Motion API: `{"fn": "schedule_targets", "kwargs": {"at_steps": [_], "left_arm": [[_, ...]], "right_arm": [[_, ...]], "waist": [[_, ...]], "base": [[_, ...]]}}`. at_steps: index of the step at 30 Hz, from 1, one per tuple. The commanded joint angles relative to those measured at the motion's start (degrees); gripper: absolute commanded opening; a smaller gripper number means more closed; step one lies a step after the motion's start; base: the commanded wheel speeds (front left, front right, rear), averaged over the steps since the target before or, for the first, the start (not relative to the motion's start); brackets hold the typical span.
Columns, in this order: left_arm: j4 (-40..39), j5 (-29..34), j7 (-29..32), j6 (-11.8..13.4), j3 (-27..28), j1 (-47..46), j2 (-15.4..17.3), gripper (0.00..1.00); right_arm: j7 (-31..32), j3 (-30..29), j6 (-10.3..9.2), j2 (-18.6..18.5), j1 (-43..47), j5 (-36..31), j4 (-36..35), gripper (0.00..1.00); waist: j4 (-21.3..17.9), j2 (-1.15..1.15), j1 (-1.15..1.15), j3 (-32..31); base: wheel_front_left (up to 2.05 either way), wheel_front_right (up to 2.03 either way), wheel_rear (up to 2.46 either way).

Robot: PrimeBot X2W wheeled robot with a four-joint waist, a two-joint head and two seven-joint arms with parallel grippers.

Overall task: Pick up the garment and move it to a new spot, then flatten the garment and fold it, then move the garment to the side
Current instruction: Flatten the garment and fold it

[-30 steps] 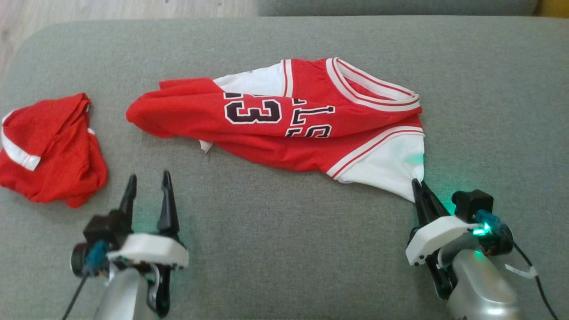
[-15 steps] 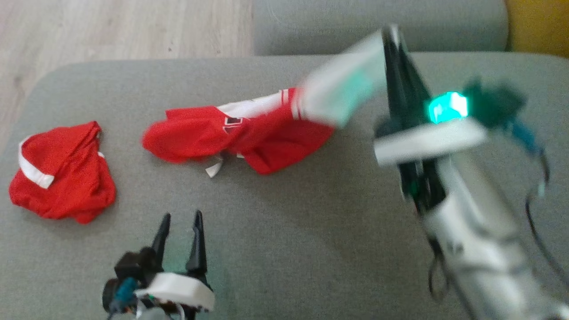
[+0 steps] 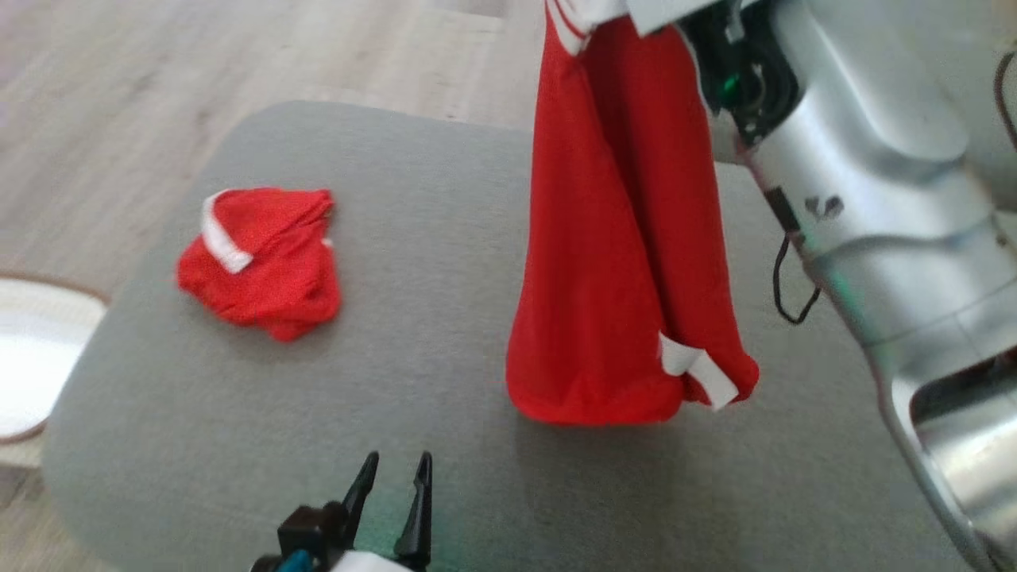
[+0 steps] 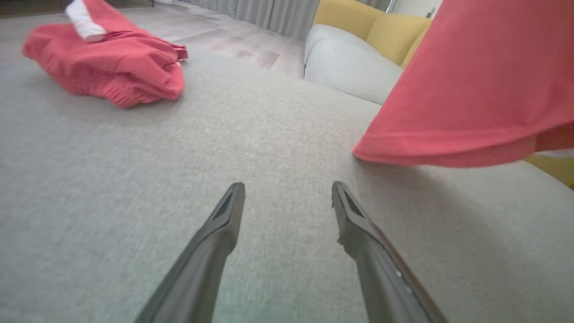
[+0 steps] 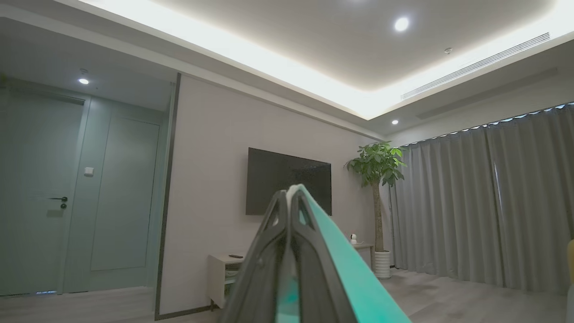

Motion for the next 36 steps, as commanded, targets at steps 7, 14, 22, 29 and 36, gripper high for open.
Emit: {"fn": "schedule_targets", "kwargs": {"at_steps": [7, 14, 22, 29, 36], "left_arm": [[-1.2, -0.3, -0.3, 0.7, 1.5, 0.3, 0.2, 1.0], [-2.7, -0.8, -0.3, 1.1, 3.4, -0.2, 0.2, 1.0], [-4.1, -0.4, -0.3, 1.1, 4.5, -3.3, 0.2, 1.0], [-4.0, 1.6, -0.3, 0.7, 7.4, -5.8, 0.2, 1.0], [-4.8, 1.5, -0.3, 0.3, 9.5, -6.9, 0.2, 1.0]], "right_arm": [[-1.2, -1.6, 0.01, 1.2, -8.2, 2.0, 7.1, 0.0], [-1.2, -5.2, 0.01, 1.2, -5.4, -4.6, 21.7, 0.0], [-1.2, -12.4, 0.01, -6.9, 13.7, -9.6, 32.1, 0.0], [-1.2, -22.3, 0.01, -11.0, 33.6, -13.8, 18.7, 0.0], [-1.2, -30.2, 0.01, -6.4, 48.8, -21.0, 0.3, 0.0]], "waist": [[4.2, 0.0, 0.0, -2.1], [-0.9, 0.0, 0.0, -0.3], [-6.9, 0.0, 0.0, 4.6], [-12.2, 0.0, 0.0, 8.1], [-15.2, 0.0, 0.0, 8.2]], "base": [[0.0, 0.0, 0.0], [0.0, 0.0, 0.0], [0.0, 0.0, 0.0], [0.0, 0.0, 0.0], [0.0, 0.0, 0.0]]}}
